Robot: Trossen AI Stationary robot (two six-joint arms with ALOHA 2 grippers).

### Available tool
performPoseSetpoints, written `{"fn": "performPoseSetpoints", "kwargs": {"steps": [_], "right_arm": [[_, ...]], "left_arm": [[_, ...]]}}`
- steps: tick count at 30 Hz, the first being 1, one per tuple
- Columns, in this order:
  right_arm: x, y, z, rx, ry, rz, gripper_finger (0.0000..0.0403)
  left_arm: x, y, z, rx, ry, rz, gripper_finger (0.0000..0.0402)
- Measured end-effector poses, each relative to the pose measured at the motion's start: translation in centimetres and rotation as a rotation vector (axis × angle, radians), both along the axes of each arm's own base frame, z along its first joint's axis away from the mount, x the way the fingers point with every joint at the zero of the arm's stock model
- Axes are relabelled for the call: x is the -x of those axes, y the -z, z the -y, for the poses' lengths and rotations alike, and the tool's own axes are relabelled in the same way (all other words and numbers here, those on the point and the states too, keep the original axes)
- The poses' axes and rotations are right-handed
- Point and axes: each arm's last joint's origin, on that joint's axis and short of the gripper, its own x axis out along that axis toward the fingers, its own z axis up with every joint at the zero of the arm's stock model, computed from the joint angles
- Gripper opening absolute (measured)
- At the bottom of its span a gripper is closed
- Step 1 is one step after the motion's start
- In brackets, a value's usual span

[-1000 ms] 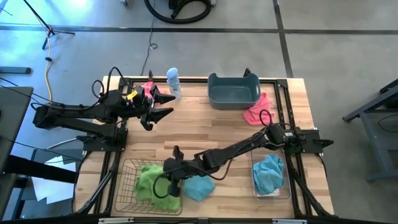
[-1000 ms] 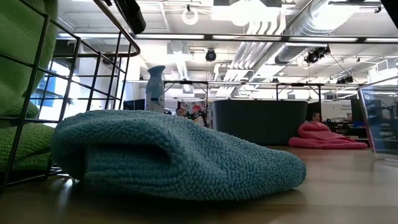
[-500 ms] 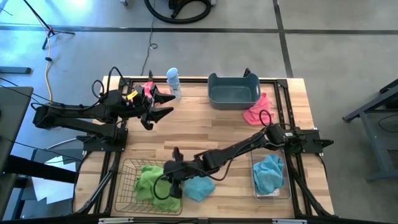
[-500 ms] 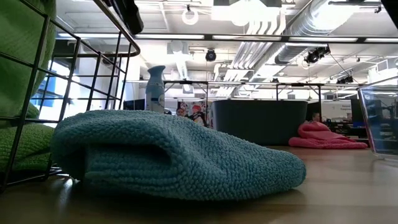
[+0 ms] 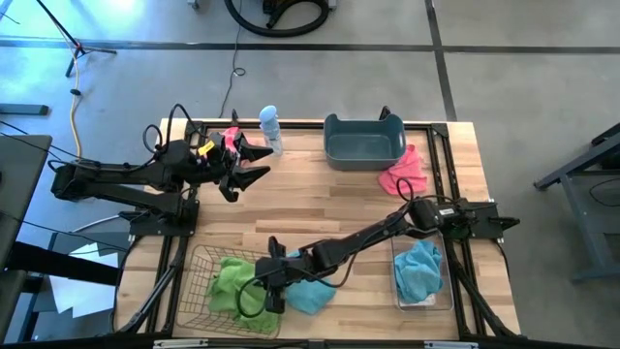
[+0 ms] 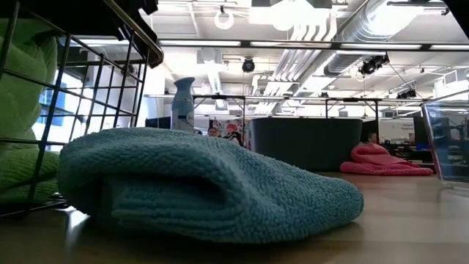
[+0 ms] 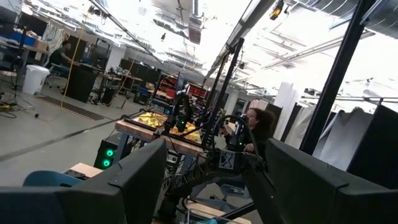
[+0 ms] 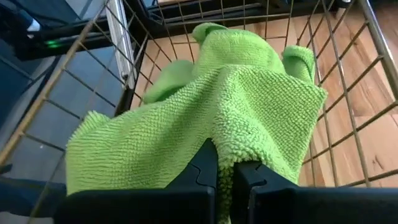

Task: Sort microfiber towel by color & place in baskets
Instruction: Put the green towel into the wire basket

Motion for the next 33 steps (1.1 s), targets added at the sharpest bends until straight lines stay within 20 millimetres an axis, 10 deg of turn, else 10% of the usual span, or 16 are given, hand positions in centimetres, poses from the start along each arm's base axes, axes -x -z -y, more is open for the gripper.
{"fn": "performPoseSetpoints", "kwargs": {"steps": [10,20,33], "right_arm": [[-0.4,-0.6,0.5,-0.002,-0.001,0.016,0.0034],[0.2,-0.6,-0.1,0.048,-0.04,-0.031,0.0176],[1.2,-7.3,1.0,0.163,-0.087,-0.092,0.0245]], "left_arm": [[0.0,0.0,0.0,0.001,-0.001,0.0,0.0262],[0.0,0.0,0.0,0.001,-0.003,0.0,0.0262],[0.0,0.0,0.0,0.002,-0.003,0.001,0.0262]]}}
